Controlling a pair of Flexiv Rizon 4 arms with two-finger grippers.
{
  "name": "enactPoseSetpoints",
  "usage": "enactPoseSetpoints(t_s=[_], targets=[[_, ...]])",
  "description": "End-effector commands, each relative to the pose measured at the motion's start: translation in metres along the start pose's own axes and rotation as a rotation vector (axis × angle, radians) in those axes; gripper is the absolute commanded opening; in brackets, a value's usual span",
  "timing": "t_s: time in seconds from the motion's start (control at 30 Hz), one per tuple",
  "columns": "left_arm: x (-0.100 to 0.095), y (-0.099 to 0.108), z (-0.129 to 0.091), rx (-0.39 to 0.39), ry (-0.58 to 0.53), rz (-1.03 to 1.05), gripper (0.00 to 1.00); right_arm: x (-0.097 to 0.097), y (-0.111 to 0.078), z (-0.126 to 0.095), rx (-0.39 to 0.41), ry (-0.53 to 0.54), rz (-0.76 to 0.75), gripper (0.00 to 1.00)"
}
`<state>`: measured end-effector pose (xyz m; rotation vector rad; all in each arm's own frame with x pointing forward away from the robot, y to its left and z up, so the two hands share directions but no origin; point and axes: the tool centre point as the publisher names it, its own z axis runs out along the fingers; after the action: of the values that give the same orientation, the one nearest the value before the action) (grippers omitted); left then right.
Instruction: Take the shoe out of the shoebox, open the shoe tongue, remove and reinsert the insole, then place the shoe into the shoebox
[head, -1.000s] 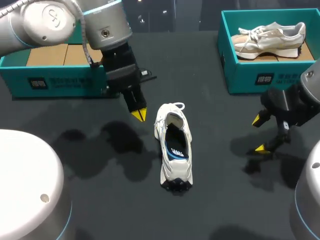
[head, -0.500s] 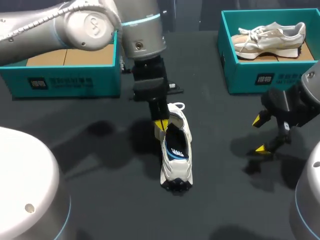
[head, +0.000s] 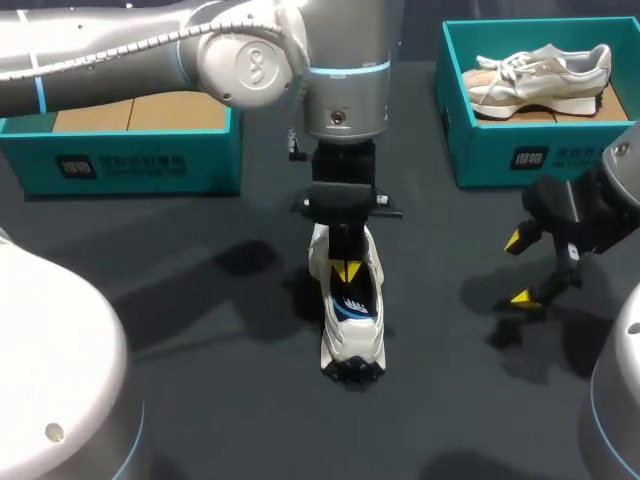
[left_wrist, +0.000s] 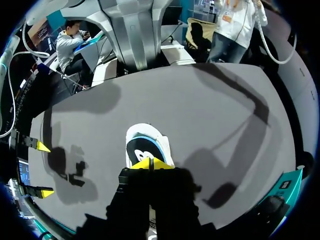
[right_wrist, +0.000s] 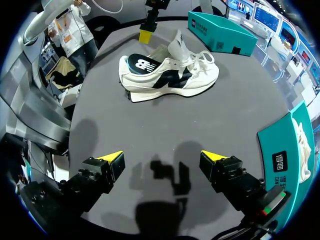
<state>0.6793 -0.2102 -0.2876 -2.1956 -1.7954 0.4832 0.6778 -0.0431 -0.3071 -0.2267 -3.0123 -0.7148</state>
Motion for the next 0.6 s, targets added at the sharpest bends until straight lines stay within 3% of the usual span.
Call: enactPoseSetpoints(t_s=[0.03, 0.3, 0.6], targets=[[-0.003, -0.001, 0.017, 0.002, 0.021, 0.007, 0.0, 0.002, 0.0, 0.0, 0.002, -0.003, 0.0, 1.0], [-0.002, -0.007, 0.037, -0.019, 0.007, 0.048, 0.0, 0.002, 0.0, 0.0, 0.002, -0.003, 0.0, 1.0], [-0.005, 0.003, 0.068, -0.013, -0.013, 0.038, 0.0, 0.002, 0.0, 0.0, 0.002, -0.003, 0.0, 1.0]])
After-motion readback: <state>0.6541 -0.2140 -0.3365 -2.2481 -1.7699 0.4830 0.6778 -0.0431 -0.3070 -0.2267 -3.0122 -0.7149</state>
